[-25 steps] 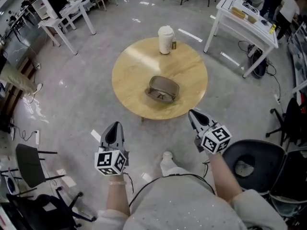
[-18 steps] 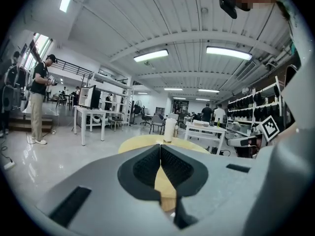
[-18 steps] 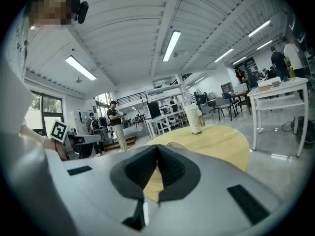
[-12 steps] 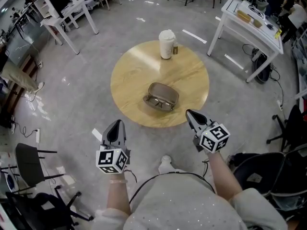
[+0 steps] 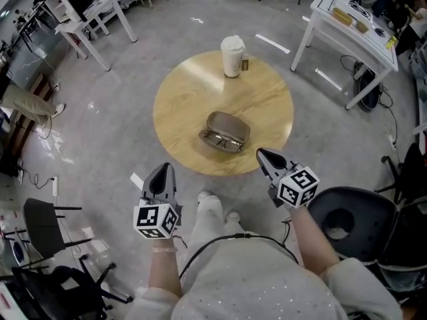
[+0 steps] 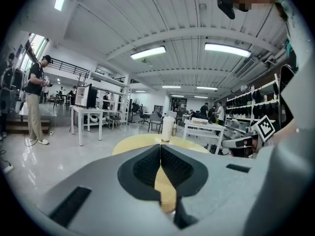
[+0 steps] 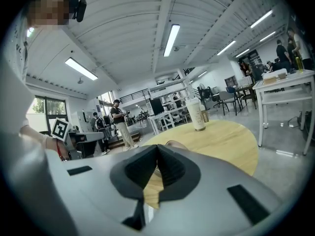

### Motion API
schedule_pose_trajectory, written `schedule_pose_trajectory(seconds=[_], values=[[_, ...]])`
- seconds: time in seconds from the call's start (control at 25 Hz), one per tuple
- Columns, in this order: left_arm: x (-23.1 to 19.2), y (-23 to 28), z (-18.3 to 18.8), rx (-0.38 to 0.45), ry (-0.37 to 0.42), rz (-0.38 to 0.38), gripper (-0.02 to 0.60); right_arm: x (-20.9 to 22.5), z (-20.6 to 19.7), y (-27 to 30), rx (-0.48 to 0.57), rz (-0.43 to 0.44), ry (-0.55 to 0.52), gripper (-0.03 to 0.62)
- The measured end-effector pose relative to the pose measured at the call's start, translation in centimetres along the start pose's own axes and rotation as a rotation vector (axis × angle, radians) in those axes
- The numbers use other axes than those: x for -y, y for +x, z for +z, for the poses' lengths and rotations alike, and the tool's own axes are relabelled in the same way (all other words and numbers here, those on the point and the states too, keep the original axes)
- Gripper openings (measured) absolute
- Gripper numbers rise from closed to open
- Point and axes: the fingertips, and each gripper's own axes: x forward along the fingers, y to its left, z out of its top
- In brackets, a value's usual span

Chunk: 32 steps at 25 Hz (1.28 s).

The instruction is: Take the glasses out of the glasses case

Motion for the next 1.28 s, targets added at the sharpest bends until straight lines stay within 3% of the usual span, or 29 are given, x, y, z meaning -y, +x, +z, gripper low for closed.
schedule_pose_trajectory(seconds=[0.76,1.28], values=[[-2.8,6.8,1.3,-0.03,-0.005,-0.089,0.006,0.6,-0.7,5.5,-0.129,-0.002,-0.016,0.006],[-4.5,10.1,0.0,-0.078,-0.027,-0.132,0.005,0.4,-2.3,9.0,-0.297,0.025,-0.116,0.042]])
